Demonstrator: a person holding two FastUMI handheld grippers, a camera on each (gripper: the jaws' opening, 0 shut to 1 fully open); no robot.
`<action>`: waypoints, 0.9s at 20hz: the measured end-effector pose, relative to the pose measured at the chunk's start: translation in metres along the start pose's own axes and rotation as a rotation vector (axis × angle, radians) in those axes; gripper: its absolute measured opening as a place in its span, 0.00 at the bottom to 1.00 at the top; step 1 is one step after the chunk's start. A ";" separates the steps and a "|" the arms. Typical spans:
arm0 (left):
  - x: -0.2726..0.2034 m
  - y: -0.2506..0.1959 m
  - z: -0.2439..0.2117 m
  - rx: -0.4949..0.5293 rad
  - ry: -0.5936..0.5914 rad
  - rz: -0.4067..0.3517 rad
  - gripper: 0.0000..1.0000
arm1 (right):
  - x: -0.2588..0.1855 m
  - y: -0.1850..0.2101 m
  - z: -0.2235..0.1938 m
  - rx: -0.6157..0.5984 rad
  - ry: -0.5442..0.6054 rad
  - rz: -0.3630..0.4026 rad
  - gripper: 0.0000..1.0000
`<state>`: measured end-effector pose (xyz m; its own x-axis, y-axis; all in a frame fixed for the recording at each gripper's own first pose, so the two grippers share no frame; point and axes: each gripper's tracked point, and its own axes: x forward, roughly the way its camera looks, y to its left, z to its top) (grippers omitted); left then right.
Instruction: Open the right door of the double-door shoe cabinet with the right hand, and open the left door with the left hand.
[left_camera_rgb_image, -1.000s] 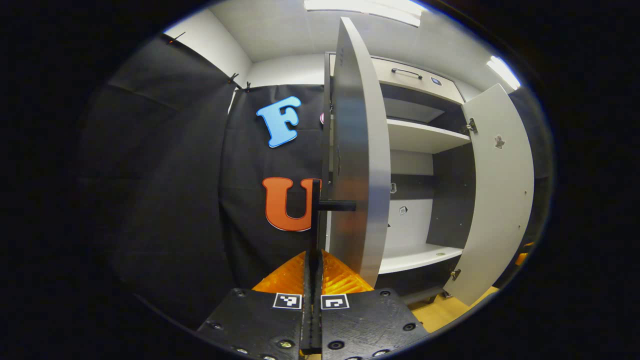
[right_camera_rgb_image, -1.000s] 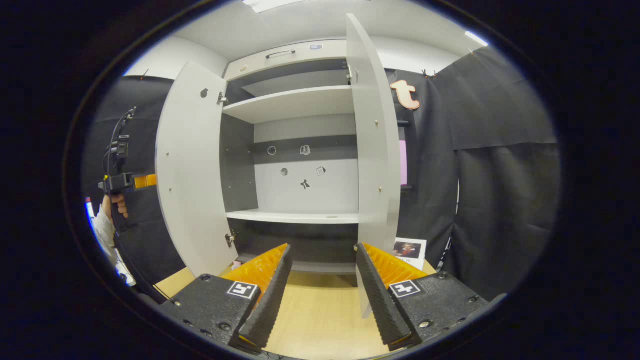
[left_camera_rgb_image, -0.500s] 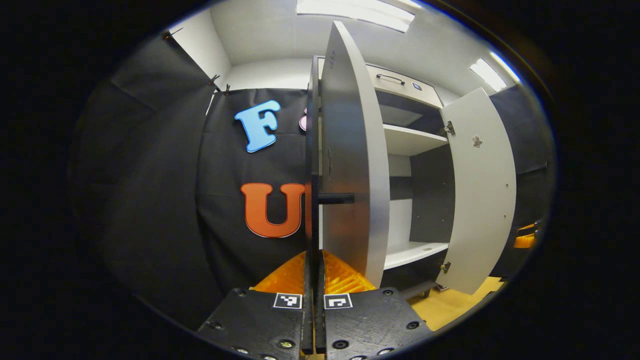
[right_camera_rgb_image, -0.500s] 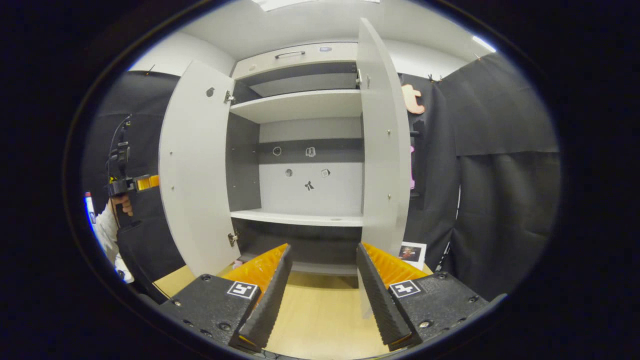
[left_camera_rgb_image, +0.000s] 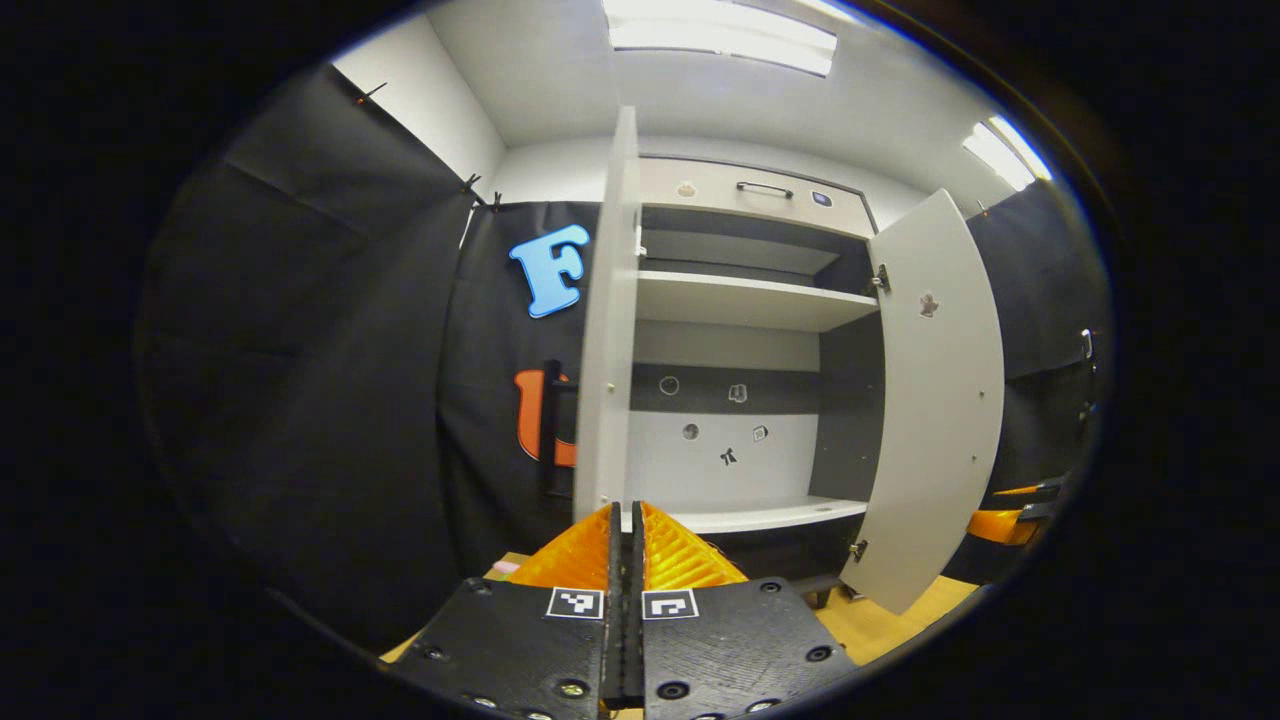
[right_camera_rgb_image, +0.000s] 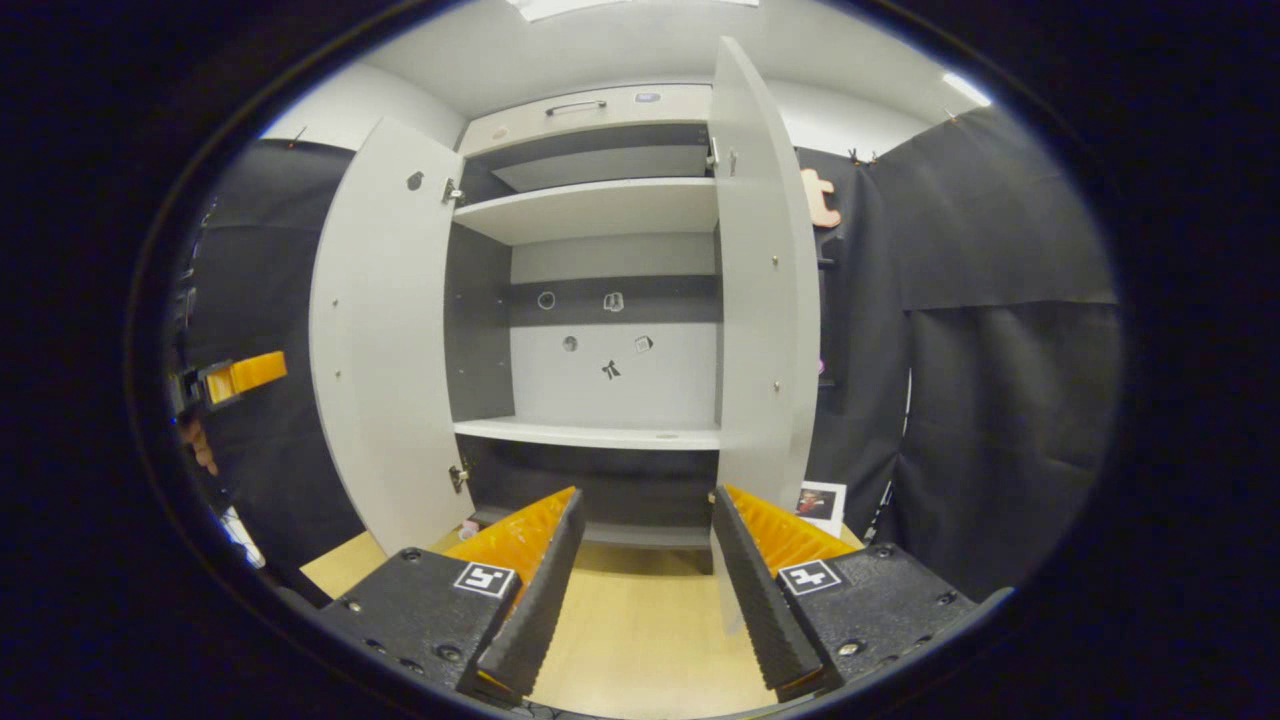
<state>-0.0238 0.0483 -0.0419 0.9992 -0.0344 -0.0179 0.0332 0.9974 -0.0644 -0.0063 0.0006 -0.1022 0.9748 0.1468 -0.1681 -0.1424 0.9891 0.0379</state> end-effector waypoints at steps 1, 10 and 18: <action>0.001 -0.026 -0.015 -0.004 0.024 -0.046 0.00 | -0.001 0.001 0.003 0.005 -0.015 0.001 0.77; 0.007 -0.080 -0.054 -0.038 0.083 -0.096 0.77 | -0.022 -0.019 0.006 0.034 -0.047 -0.019 0.81; 0.006 -0.066 -0.052 -0.037 0.067 -0.031 0.93 | -0.025 -0.034 0.003 0.044 -0.086 -0.034 0.82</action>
<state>-0.0211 -0.0212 -0.0893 0.9941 -0.0708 -0.0821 0.0622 0.9927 -0.1031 -0.0255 -0.0369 -0.0962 0.9903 0.1097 -0.0849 -0.1032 0.9916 0.0776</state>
